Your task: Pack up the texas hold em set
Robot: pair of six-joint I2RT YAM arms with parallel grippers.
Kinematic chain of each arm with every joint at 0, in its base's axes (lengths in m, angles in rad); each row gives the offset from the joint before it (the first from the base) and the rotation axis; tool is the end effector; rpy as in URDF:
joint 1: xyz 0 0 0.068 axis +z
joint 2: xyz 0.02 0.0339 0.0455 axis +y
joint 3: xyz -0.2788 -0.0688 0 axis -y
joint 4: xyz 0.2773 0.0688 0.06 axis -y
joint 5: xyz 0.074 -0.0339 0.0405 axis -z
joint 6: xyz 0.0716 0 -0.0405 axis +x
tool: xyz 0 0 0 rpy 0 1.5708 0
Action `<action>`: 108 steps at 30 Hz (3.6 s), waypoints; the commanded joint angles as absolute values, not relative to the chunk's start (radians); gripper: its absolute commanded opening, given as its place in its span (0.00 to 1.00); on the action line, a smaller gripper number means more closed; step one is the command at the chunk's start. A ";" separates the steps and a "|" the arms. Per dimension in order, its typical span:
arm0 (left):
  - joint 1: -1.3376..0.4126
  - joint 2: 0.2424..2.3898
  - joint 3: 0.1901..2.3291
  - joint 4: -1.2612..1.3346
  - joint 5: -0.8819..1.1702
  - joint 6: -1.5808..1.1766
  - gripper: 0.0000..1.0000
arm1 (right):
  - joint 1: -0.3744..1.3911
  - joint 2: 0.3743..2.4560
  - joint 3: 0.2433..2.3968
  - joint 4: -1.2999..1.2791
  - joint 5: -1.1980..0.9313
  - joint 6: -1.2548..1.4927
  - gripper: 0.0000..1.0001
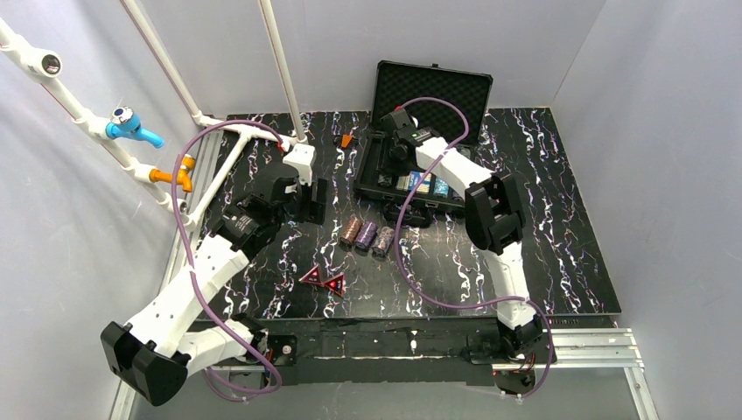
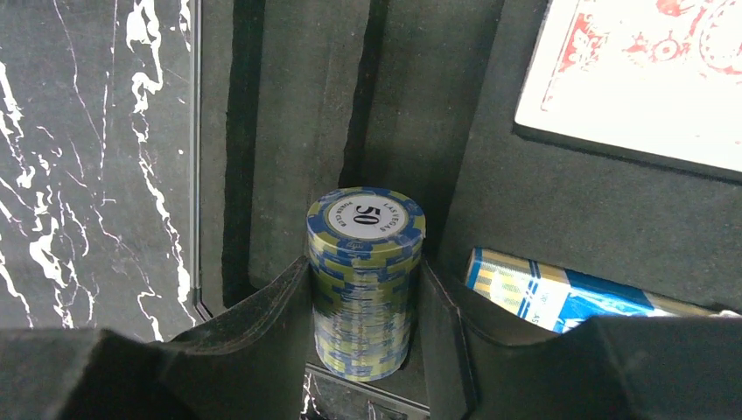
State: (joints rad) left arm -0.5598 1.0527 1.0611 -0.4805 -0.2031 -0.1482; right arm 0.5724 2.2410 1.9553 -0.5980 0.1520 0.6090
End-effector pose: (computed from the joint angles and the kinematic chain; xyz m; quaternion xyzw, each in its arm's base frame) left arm 0.2509 -0.1402 0.3525 0.1216 0.8414 -0.0990 0.5172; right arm 0.4833 0.2985 0.1995 0.0427 0.9382 0.1277 0.3188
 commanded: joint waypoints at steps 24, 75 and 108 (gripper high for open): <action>-0.566 1.069 1.067 -0.504 -0.238 -0.134 0.72 | 0.627 2.130 1.690 -0.637 0.120 0.686 0.01; -0.500 1.781 1.122 0.265 -0.125 -0.117 0.98 | 0.641 1.624 1.316 -0.562 0.234 0.525 0.73; -0.410 1.900 1.143 0.442 0.117 -0.117 0.98 | 0.640 1.525 1.268 -0.561 0.210 0.512 0.73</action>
State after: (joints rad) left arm -0.4152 1.9350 1.1717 0.4202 0.0669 -0.0982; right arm 0.6426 1.5848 1.2655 -0.5732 0.2192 0.5064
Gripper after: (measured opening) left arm 0.983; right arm 0.729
